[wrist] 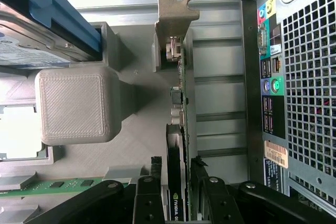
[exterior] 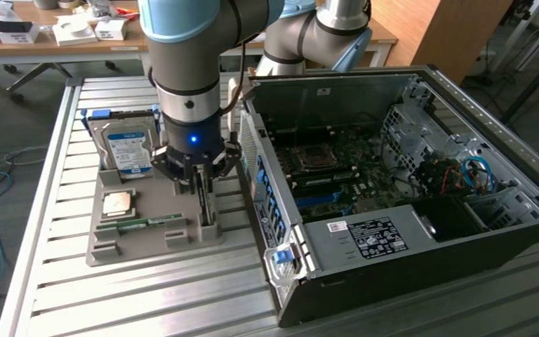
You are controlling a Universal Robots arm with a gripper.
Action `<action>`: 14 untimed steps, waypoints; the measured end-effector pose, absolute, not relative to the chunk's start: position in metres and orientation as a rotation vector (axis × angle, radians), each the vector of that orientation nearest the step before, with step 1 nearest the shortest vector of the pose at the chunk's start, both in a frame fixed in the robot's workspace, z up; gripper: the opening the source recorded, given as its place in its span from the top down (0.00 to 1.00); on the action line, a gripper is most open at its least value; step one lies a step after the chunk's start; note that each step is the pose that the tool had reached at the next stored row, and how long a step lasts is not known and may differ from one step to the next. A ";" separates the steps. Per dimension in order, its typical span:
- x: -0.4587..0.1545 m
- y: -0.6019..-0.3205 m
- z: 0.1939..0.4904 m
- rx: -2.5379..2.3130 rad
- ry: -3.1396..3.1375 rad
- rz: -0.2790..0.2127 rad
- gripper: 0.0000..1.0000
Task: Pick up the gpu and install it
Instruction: 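Pick up the gpu and move the gpu toward the slot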
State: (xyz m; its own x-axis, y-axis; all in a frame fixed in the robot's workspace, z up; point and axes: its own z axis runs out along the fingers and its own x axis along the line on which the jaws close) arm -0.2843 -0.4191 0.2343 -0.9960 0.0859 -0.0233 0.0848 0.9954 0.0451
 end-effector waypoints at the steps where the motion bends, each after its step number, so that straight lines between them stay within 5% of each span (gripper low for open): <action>1: -0.284 -0.419 0.234 0.133 3.113 0.069 0.64; 14: -0.284 -0.419 0.234 0.133 3.113 0.069 0.64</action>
State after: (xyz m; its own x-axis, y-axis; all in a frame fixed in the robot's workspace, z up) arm -0.2843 -0.4191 0.2343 -0.9960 0.0859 -0.0233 0.0848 0.9954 0.0450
